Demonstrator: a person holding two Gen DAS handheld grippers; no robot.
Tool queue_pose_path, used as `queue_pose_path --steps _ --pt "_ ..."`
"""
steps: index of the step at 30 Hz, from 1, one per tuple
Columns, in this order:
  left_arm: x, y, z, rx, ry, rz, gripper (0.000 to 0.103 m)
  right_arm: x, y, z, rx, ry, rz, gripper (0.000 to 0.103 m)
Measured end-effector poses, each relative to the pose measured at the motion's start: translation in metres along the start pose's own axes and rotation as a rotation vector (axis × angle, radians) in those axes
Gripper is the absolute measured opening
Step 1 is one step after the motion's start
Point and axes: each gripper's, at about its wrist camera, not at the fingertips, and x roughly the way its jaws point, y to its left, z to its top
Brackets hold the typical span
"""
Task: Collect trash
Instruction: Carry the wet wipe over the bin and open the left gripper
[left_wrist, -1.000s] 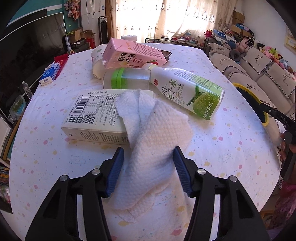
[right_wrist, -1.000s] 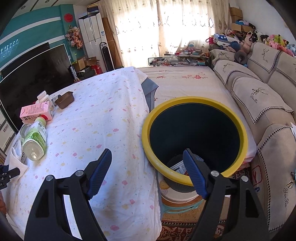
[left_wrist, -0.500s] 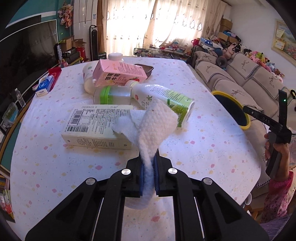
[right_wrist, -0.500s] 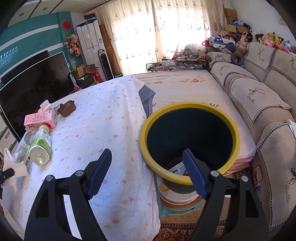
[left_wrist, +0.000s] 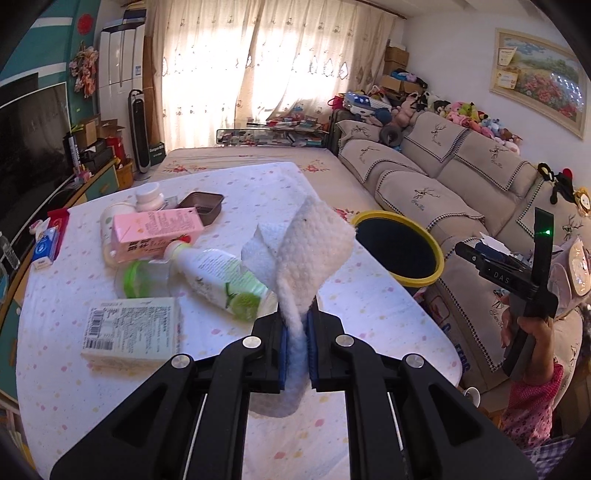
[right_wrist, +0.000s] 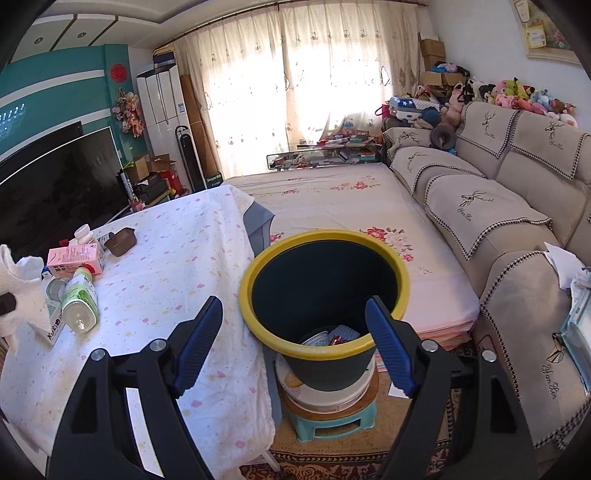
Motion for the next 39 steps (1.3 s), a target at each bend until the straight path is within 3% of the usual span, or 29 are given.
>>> queue_pose_path --steps 7,14,27,29,31,34,39 --pt "0.049 -0.065 0.046 0.095 0.021 -0.118 0.009 -0.029 -0.035 -0.004 0.02 -0.062 -0.084 0.078" --pt "0.123 -0.13 0.09 0.159 0.075 -0.217 0.009 -0.035 -0.076 -0.012 0.091 -0.064 -0.123 0.078" --pt "0.272 -0.199 0.117 0.214 0.226 -0.212 0.011 -0.02 -0.111 -0.023 0.159 -0.039 -0.131 0.079" --pt "0.289 -0.2 0.115 0.198 0.247 -0.198 0.015 -0.018 -0.116 -0.024 0.168 -0.032 -0.133 0.079" --pt "0.304 -0.2 0.113 0.188 0.261 -0.182 0.032 -0.016 -0.119 -0.025 0.172 -0.026 -0.134 0.079" --pt "0.314 -0.194 0.11 0.178 0.264 -0.159 0.045 -0.012 -0.121 -0.026 0.176 -0.017 -0.134 0.079" --pt "0.3 -0.183 0.109 0.153 0.239 -0.155 0.063 -0.01 -0.116 -0.026 0.176 -0.015 -0.124 0.079"
